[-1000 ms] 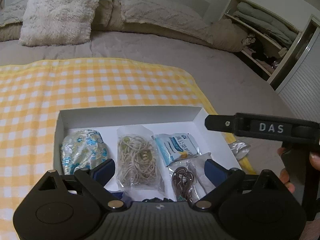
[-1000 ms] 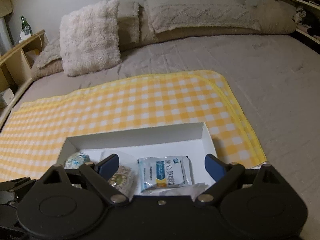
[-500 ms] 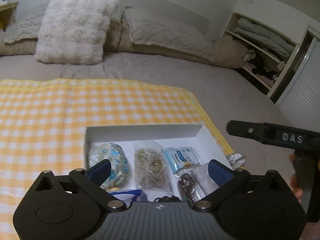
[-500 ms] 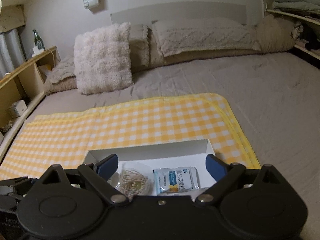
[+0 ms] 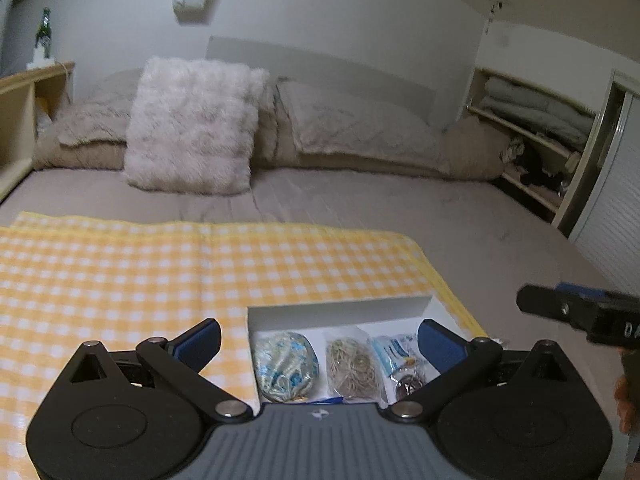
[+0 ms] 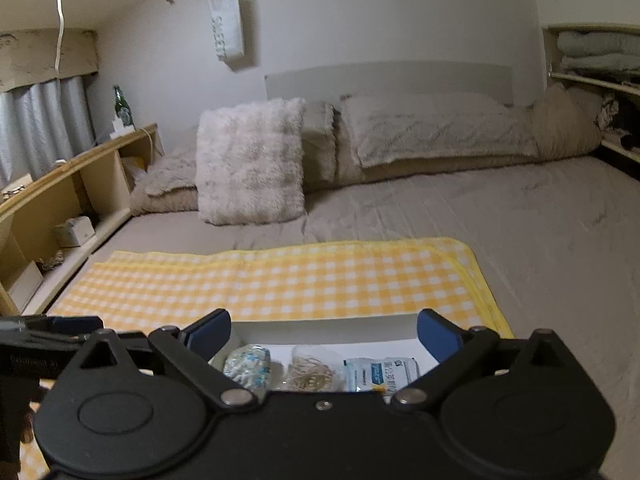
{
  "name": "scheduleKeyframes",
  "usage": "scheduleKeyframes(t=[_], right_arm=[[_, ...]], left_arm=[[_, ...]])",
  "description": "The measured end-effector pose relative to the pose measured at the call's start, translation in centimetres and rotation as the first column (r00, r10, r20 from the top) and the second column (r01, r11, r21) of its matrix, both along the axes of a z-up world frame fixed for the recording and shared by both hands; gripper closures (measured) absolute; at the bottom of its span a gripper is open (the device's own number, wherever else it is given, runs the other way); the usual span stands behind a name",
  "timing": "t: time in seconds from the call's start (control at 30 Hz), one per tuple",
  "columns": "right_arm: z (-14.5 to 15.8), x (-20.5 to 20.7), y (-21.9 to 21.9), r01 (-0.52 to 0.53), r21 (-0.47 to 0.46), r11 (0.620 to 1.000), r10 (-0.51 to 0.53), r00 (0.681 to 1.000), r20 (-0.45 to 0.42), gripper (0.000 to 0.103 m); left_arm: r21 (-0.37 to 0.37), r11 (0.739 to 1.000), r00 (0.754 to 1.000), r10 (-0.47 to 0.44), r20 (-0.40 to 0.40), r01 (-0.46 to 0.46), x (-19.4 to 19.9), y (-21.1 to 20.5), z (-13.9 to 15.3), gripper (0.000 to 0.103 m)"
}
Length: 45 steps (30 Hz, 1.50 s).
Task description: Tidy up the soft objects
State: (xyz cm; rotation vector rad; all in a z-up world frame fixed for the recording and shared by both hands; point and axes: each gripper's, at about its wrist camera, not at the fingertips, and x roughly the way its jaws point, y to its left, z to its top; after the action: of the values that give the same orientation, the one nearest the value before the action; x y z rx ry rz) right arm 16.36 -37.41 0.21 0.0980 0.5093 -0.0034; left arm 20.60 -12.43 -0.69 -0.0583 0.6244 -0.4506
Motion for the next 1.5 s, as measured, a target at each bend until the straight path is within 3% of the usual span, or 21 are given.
scheduleKeyframes(t=[0.33, 0.57, 0.9, 1.5], right_arm=[[-0.3, -5.1, 1.3, 0.019, 0.008, 1.0, -0.019, 0.999, 0.046, 0.0], [-1.2, -8.3, 2.2, 0.031, 0.011, 0.999, -0.032, 0.997, 0.065, 0.0], [-2.5, -12.6, 3.8, 0.036, -0.007, 0.999, -0.035, 0.995, 0.09, 0.0], [-4.4, -17.0, 6.5, 0.053, -0.099, 0.994, -0.043, 0.994, 0.098, 0.0]], left_arm=[[0.091, 0.991, 0.987, 0.08, 0.143, -0.093, -6.3, 1.9, 1.5, 0.0], [0.129, 0.985, 0.98, 0.093, 0.176, -0.117, -10.2, 3.6, 0.7, 0.0], [0.115, 0.976, 0.973, 0.168, 0.158, -0.187, -13.8, 6.1, -0.7, 0.0], [0.16, 0.973, 0.979, 0.145, 0.142, -0.167, -16.9, 6.3, -2.8, 0.0]])
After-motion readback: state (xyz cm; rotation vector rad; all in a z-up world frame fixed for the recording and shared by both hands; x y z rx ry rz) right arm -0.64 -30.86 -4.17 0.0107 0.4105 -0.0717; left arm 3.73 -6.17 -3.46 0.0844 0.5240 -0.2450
